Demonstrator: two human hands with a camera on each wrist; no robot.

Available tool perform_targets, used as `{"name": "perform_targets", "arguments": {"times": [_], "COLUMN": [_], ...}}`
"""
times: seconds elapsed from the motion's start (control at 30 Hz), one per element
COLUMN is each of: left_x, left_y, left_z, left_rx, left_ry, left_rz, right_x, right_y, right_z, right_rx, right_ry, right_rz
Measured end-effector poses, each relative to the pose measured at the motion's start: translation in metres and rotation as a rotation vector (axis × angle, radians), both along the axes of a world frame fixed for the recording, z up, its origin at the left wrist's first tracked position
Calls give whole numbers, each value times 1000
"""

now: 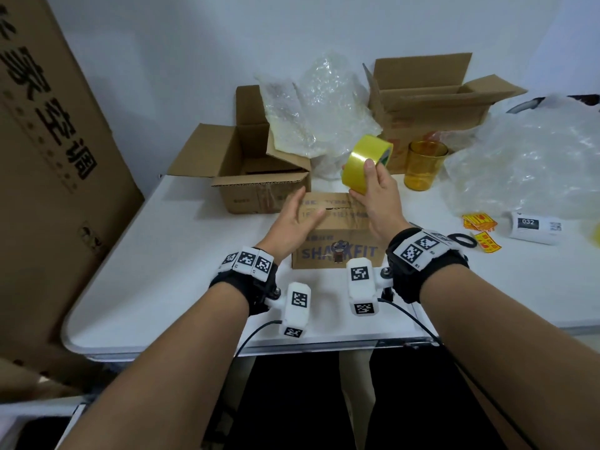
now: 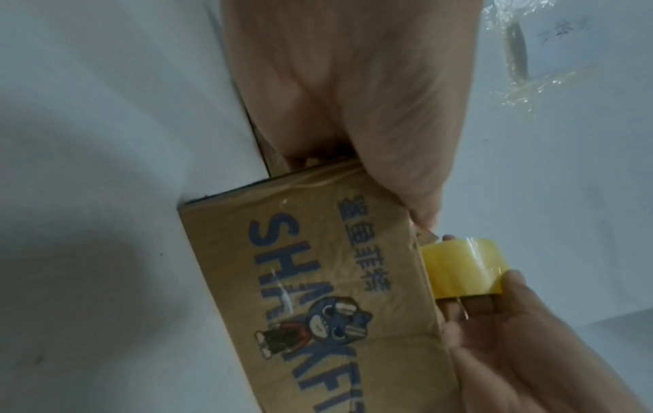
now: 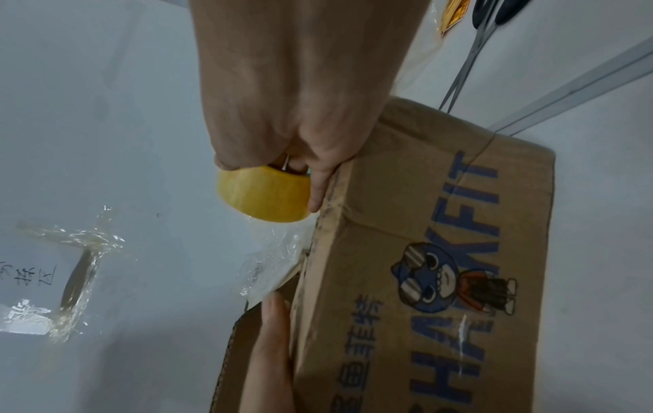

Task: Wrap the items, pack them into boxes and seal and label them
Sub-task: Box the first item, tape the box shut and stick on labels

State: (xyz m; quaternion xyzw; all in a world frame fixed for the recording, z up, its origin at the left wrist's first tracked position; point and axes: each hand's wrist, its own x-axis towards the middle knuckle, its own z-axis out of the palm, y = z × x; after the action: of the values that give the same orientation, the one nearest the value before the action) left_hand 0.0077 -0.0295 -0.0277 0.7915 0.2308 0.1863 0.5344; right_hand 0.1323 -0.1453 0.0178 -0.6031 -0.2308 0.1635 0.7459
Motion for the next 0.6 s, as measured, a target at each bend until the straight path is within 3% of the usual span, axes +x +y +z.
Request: {"name": "perform_targets", "arguments": {"times": [0.23,0.33,0.43,0.5,0.6], "left_x": [5,6,8,9,13], "left_y": [2,3,2,3,3], "left_z": [-11,-10,-9,-10,-11], "left_rx": [86,95,77,69,70], "left_ry": [-40,-45,-41,-52,-81], "left_rz": [141,144,140,127,102], "right_x": [7,15,20,23,26], "right_y": [-1,-3,-13,-21,-26], "right_z": [-1,12,39,55,72], "right_rx": [-10,-165,-395,-455,-543], "right_ry": [15,19,-135,-236,-356], "right_rz": [34,72,134,206,179]}}
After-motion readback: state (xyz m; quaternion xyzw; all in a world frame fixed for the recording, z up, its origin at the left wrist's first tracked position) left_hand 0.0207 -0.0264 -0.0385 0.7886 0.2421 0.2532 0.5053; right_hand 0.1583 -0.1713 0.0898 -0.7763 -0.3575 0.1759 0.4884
